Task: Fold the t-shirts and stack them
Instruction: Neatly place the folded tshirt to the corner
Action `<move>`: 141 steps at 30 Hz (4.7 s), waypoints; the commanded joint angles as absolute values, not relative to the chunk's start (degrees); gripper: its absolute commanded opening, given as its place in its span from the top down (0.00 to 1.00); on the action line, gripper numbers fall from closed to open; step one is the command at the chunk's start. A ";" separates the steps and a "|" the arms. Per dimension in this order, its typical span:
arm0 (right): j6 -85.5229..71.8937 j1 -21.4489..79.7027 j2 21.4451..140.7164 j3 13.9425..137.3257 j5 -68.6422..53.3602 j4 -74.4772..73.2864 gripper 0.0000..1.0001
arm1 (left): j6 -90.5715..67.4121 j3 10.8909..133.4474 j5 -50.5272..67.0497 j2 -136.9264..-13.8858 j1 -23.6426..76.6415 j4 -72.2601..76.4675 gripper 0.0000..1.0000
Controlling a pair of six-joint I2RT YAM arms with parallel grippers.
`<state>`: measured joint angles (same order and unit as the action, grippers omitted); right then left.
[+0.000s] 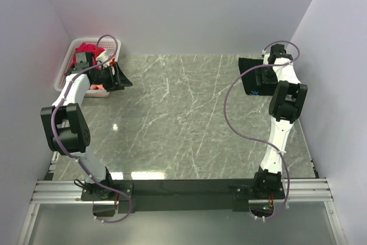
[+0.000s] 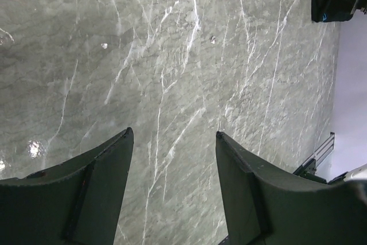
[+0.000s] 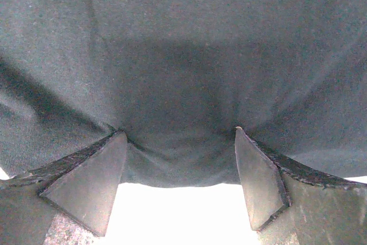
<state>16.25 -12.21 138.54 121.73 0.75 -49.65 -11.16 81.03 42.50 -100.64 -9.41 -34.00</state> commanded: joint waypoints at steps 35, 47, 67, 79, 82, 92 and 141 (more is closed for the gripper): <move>29.35 -8.18 145.20 129.47 -4.83 -46.50 0.16 | -7.21 80.33 40.69 -95.19 -10.28 -37.00 0.35; 36.64 -6.16 143.26 127.00 -4.75 -49.30 0.16 | -7.56 80.86 40.78 -95.80 -10.46 -36.83 0.35; 24.90 -6.06 131.93 122.34 -6.50 -39.91 0.15 | -6.86 82.44 41.13 -97.29 -11.34 -37.97 0.35; -5.53 -4.66 139.46 130.76 10.28 -29.95 0.23 | -6.42 84.55 41.05 -98.53 -11.69 -39.11 0.35; -7.21 -4.22 139.74 128.68 7.66 -26.64 0.23 | -6.50 83.85 40.96 -98.35 -11.86 -39.11 0.35; -8.52 -3.78 145.28 135.78 11.33 -31.28 0.16 | -7.21 85.43 40.78 -98.79 -12.65 -39.29 0.35; 13.62 4.40 142.72 132.62 5.98 -38.31 0.45 | -8.61 90.09 44.47 -105.12 -16.61 -41.22 0.37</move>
<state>10.92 3.51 145.84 131.13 6.39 -37.17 -9.10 87.88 42.85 -106.13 -16.32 -41.23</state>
